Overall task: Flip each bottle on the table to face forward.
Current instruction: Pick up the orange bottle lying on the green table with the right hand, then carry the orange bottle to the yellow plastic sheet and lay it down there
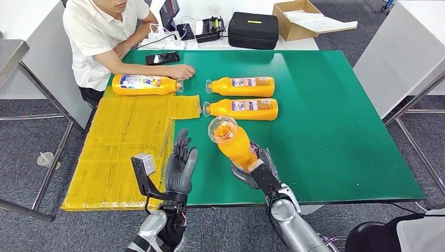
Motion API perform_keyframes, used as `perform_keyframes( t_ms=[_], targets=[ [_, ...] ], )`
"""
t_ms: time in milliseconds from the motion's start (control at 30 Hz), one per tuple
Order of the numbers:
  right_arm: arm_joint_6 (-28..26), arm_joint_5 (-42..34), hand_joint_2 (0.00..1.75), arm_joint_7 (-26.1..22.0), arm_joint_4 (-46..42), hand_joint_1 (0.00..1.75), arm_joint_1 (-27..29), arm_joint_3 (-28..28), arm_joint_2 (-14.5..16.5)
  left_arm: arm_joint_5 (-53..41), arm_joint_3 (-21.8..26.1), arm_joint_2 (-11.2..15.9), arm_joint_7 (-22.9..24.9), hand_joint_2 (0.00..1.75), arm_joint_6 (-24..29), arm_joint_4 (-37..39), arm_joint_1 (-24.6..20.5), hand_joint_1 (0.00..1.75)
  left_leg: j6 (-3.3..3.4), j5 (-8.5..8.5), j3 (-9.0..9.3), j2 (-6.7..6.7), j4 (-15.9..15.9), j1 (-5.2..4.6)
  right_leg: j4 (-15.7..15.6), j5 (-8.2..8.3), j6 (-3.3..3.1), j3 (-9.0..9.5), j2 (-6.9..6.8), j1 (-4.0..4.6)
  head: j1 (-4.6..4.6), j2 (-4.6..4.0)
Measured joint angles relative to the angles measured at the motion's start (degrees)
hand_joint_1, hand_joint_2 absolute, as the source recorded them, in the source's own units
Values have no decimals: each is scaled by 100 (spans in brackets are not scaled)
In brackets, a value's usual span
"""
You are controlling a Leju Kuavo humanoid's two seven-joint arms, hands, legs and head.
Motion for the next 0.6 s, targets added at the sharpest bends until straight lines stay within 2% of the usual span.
perform_keyframes(
  t_ms=[100,300,600],
  targets=[
    [2,-105,175,-26,2,175,0,-11,23,34,4,9,-26,175,-9,0,2,0,0,0,0,0,0,0,0,0,0,0,0,0,0,0],
    [20,-126,175,-7,17,175,-30,-11,27,-530,-57,15,-358,175,343,41,-19,0,0,0,0,0,0,0,0,0,0,-1,0,0,0,0],
    [220,-118,175,266,142,175,-194,-1,39,-1555,-339,2,-951,175,1154,232,-149,0,0,0,0,0,0,0,0,1,0,-1,0,0,0,0]
  ],
)
